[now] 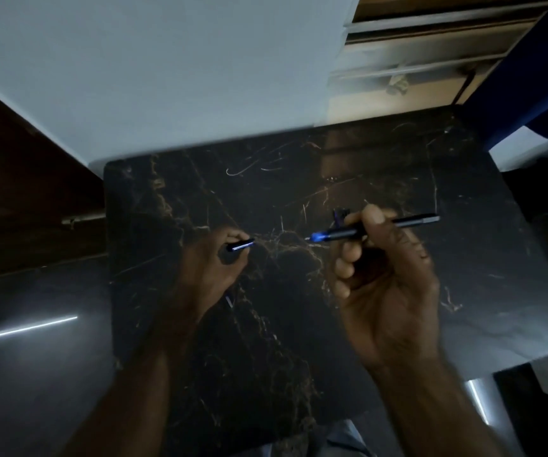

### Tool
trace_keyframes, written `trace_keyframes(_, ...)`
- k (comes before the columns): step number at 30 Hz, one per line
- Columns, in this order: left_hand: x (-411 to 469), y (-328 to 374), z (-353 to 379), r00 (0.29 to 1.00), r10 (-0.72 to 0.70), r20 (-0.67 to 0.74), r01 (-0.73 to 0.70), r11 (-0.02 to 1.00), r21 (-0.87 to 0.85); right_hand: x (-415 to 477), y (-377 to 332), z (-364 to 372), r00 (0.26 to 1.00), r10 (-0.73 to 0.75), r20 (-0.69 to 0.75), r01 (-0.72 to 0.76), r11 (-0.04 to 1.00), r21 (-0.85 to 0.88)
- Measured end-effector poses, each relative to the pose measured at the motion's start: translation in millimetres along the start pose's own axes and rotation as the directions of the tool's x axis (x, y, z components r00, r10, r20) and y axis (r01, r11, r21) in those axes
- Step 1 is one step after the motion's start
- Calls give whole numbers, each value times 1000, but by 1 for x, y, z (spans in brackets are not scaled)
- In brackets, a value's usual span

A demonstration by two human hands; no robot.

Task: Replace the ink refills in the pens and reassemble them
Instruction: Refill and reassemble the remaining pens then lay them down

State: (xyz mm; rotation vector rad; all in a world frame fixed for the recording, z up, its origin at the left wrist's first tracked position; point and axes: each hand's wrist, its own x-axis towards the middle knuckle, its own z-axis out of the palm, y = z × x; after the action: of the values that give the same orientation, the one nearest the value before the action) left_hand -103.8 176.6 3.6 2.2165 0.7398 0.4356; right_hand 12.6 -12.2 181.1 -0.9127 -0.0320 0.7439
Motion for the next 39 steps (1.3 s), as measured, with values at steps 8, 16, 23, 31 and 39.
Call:
trace_keyframes(8,2,-44,17,994,79,73,-98,944,314,-8,10,-20,995,96,-7,-96,994,-46)
trace_keyframes(16,-5,-50,20,997,81,20,-82,905,417,-12,18,-18,993,117,13,-116,993,-35)
trace_keyframes(23,-12,-49,19,998,31,49,-50,896,440,-14,18,-21,993,112,23,-110,993,-47)
trace_keyframes(31,-18,-52,20,999,48,26,-54,901,430,-18,17,-22,994,103,25,-102,994,-50)
trace_keyframes(39,-14,5,-1,995,-81,-58,83,996,17,-19,14,-23,998,58,4,-58,997,-47)
